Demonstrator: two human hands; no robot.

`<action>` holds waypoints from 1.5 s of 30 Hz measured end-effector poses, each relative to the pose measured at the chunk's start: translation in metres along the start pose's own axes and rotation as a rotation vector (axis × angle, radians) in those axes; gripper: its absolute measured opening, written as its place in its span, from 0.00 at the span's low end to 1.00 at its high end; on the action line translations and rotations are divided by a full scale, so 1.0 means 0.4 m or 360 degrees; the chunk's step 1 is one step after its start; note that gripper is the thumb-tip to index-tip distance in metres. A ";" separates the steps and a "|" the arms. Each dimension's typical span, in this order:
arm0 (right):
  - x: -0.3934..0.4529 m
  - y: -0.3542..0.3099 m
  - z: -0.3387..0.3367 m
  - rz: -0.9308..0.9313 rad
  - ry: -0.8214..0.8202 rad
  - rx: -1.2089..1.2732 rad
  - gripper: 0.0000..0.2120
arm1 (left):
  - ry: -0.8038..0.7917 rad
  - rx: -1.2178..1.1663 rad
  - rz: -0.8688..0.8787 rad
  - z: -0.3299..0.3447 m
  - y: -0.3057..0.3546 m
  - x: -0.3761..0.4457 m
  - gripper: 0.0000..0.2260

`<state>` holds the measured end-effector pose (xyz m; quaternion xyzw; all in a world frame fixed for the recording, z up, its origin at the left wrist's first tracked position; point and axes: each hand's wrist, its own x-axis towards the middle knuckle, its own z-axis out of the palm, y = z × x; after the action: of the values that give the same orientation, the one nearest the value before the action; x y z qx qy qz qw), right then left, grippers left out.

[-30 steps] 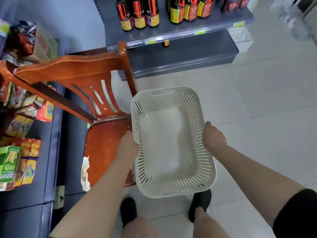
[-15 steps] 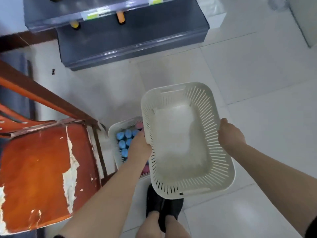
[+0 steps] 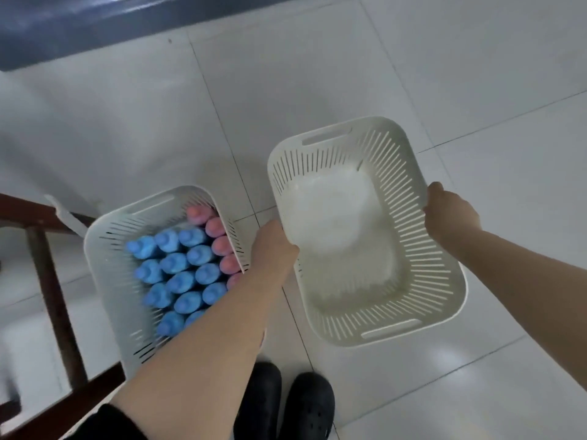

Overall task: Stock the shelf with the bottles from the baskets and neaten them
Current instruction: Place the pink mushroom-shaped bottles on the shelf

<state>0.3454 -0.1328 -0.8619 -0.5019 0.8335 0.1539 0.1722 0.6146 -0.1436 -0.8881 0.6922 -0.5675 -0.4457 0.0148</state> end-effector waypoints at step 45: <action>-0.279 -0.922 0.033 -0.1696 -0.0234 -0.0358 0.18 | 0.1022 -0.1094 -0.1386 -0.173 -0.425 -0.419 0.21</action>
<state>0.7241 -0.2052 -0.8551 -0.8577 0.4283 0.1681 0.2294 0.7966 0.0172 -0.8351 0.9142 -0.0263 -0.3376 0.2227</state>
